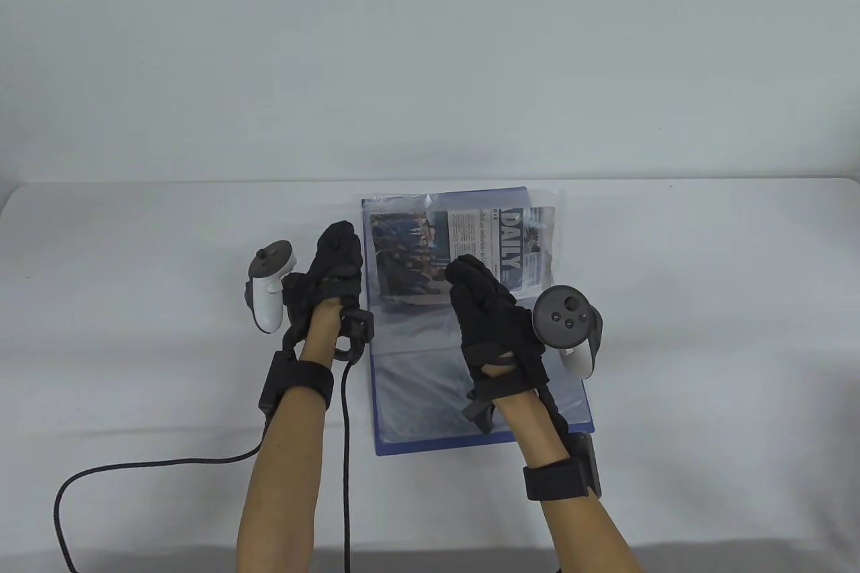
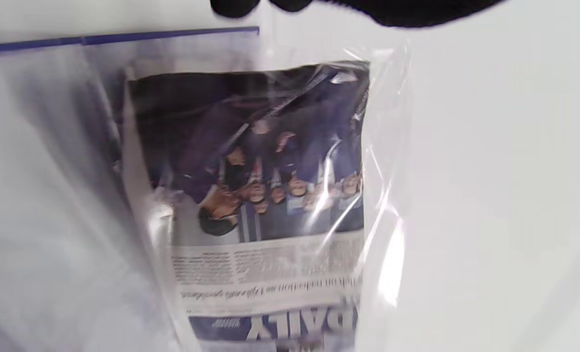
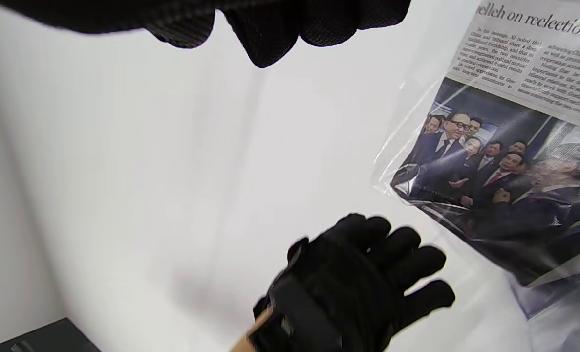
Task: Insert newspapers into folder
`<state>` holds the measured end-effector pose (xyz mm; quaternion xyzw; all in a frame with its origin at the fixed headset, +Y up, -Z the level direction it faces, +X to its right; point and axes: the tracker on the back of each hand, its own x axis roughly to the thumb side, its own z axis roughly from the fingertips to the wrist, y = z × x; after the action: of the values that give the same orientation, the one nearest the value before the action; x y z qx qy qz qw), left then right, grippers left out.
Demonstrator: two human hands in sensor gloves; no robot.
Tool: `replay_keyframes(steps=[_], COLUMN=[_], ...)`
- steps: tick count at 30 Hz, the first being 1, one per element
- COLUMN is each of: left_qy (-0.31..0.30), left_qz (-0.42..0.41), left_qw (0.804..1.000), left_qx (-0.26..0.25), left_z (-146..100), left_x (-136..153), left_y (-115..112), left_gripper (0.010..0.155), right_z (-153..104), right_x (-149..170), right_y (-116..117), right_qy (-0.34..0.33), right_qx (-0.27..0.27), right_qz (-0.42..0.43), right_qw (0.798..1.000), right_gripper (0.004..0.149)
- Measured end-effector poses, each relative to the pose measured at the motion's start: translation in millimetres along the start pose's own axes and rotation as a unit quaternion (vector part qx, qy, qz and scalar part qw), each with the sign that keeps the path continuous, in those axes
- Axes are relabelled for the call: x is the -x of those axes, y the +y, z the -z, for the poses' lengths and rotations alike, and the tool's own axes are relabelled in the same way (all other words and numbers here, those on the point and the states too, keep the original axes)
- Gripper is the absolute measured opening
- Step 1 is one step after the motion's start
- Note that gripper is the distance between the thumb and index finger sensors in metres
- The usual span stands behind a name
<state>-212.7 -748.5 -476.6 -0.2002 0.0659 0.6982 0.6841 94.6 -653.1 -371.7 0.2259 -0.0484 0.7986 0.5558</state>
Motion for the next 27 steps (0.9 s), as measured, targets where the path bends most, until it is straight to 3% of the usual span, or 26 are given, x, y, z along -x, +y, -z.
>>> replay_keyframes(steps=[2,8,13,18,20,22,26,27], left_qy=[0.001,0.054,0.075,0.101,0.119,0.145,0.150,0.148], left_qz=[0.001,0.124,0.130,0.174,0.226,0.285,0.377,0.396], left_qw=[1.000,0.990,0.986,0.975,0.962,0.943,0.913,0.905], left_qx=[0.004,-0.046,-0.075,-0.092,-0.095,-0.088,-0.048,-0.042], left_z=[1.4,-3.0,-20.1,-53.2,-66.5,-75.9,-83.4,-83.7], left_x=[10.6,33.1,36.0,46.1,46.3,46.3,55.3,55.9], left_y=[1.0,3.0,7.3,14.3,11.9,4.9,-24.7,-30.0], left_gripper=[0.070,0.068,0.067,0.063,0.062,0.062,0.068,0.070], right_z=[-0.5,-0.6,-1.9,-5.6,-9.6,-17.0,-44.3,-47.4], right_x=[2.9,4.5,9.9,25.4,39.5,63.0,123.5,128.9], right_y=[-0.2,3.8,-1.6,-29.3,-42.1,-53.6,-66.7,-67.7], right_qy=[0.006,0.012,0.030,0.077,0.132,0.223,0.455,0.459], right_qx=[0.001,-0.008,-0.008,0.020,0.025,0.009,-0.053,-0.046], right_qz=[0.001,0.000,0.001,-0.019,-0.036,-0.072,-0.160,-0.170], right_qw=[1.000,1.000,1.000,0.997,0.990,0.972,0.874,0.871], right_gripper=[0.055,0.055,0.056,0.056,0.058,0.063,0.087,0.089])
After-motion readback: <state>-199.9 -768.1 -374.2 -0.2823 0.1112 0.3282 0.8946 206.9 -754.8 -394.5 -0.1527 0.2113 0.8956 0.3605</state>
